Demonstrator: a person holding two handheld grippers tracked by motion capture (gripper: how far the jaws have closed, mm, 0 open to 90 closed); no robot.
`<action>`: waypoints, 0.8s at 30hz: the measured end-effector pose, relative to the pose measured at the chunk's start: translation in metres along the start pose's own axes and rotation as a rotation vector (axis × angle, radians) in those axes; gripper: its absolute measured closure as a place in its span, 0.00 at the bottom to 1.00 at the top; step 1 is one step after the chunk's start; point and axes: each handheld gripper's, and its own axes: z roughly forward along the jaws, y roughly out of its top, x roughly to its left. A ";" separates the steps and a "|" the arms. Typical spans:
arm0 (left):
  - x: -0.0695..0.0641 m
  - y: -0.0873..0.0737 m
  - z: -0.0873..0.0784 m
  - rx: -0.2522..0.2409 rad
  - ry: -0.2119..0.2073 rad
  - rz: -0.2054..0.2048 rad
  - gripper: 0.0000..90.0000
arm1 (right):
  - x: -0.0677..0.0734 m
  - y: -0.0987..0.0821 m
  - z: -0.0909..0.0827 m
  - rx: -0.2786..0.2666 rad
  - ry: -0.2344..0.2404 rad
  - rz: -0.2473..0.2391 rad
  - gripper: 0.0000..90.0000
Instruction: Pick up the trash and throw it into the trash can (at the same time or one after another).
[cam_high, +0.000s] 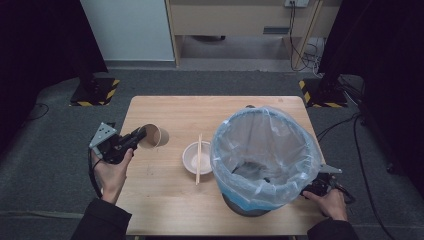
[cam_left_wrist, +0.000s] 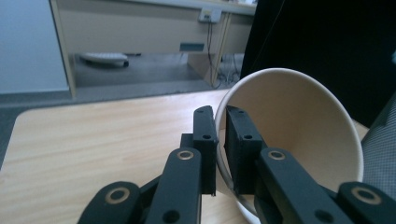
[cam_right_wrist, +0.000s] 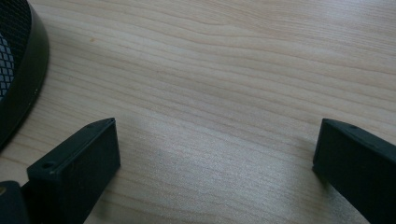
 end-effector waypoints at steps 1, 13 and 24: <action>0.000 0.000 0.000 0.000 0.000 0.000 0.92 | 0.000 0.000 0.000 0.000 0.000 0.000 0.01; -0.025 0.034 -0.030 -0.152 -0.080 0.034 0.92 | 0.000 0.000 0.000 0.000 0.000 0.000 0.01; -0.051 0.055 -0.050 -0.249 -0.156 0.065 0.92 | 0.000 0.000 0.000 0.000 0.000 0.001 0.01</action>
